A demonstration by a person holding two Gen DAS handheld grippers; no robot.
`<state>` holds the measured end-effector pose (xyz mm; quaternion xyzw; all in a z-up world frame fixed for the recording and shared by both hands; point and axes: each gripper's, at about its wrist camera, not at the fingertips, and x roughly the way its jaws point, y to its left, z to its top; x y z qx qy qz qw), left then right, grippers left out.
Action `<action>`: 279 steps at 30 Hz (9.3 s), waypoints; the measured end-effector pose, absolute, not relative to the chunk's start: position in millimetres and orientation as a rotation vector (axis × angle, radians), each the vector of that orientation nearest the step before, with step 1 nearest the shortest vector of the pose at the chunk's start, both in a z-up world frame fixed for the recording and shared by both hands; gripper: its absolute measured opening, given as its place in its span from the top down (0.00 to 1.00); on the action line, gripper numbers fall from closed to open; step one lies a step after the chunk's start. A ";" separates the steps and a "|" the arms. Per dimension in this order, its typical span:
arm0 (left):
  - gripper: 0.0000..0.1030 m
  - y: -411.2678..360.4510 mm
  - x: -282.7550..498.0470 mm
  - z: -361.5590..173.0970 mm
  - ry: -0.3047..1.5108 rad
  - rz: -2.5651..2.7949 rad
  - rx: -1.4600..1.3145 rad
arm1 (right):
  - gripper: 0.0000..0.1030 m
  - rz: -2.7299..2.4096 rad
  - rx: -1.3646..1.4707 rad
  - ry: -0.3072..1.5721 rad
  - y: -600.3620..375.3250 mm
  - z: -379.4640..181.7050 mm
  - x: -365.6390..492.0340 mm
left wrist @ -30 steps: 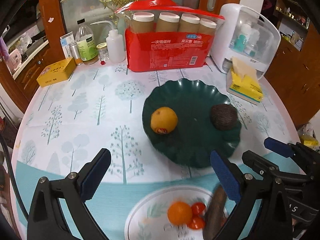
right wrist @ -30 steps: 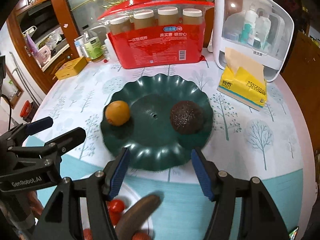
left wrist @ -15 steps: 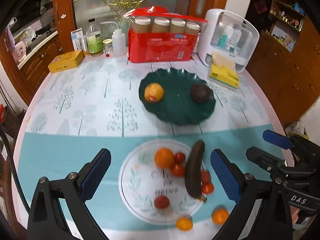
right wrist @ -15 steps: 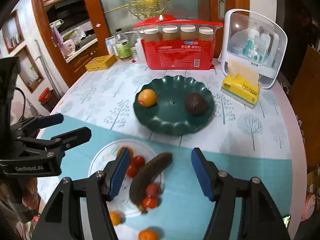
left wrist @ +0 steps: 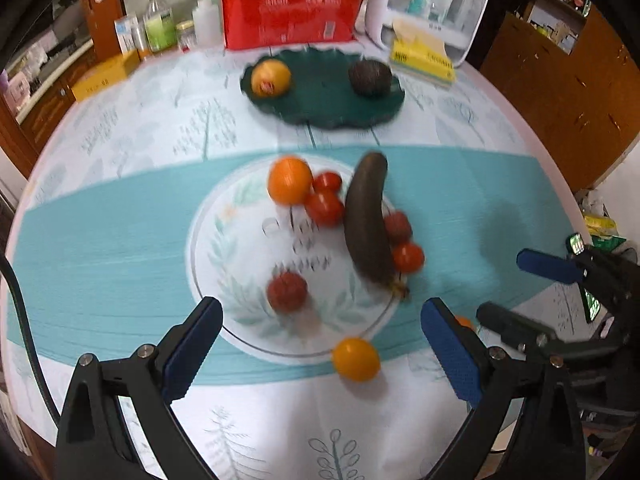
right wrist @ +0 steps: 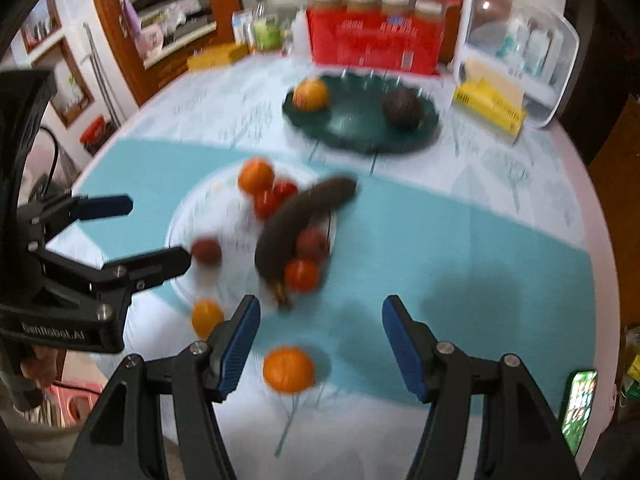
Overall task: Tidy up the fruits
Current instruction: 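Move both open tools back to the white plate, then grasp the small orange with the left tool while the right tool grasps the mandarin, then carry the small orange and mandarin over the green plate, then lower and release the small orange with the left tool while the right releases the mandarin, then move both open tools back to the white plate, then grasp the red lychee with the left tool while the right tool grasps a cherry tomato, then carry the lychee and cherry tomato over the green plate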
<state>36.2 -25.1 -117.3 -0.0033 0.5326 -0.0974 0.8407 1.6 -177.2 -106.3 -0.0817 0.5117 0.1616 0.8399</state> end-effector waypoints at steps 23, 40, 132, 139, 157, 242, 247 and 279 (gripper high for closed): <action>0.40 -47.9 17.4 -179.7 1.251 -0.205 -0.024 | 0.38 0.448 -0.108 1.155 -177.5 -159.0 -13.3; 0.69 -37.8 12.8 -171.1 1.247 -0.227 -0.031 | 0.63 0.552 -0.211 1.148 -151.4 -163.2 -15.2; 0.21 -53.8 322.3 -100.1 1.084 -0.264 0.149 | 0.54 0.285 0.023 1.187 -156.0 -128.6 262.7; 0.21 -34.7 299.0 -73.4 1.045 -0.222 0.127 | 0.54 0.283 0.050 1.172 -160.7 -107.3 245.3; 0.20 -10.1 186.1 47.9 0.837 -0.156 0.158 | 0.54 0.295 0.020 0.886 -171.3 16.6 171.4; 0.72 5.7 38.2 -136.5 1.126 -0.220 -0.105 | 0.73 0.573 -0.044 1.099 -156.7 -137.7 33.3; 0.72 7.1 43.4 -87.6 1.062 -0.236 -0.080 | 0.73 0.562 -0.055 1.020 -157.2 -100.8 31.9; 0.72 -46.9 349.6 -12.5 0.975 -0.289 0.221 | 0.72 0.237 0.007 0.907 -179.2 -22.3 305.4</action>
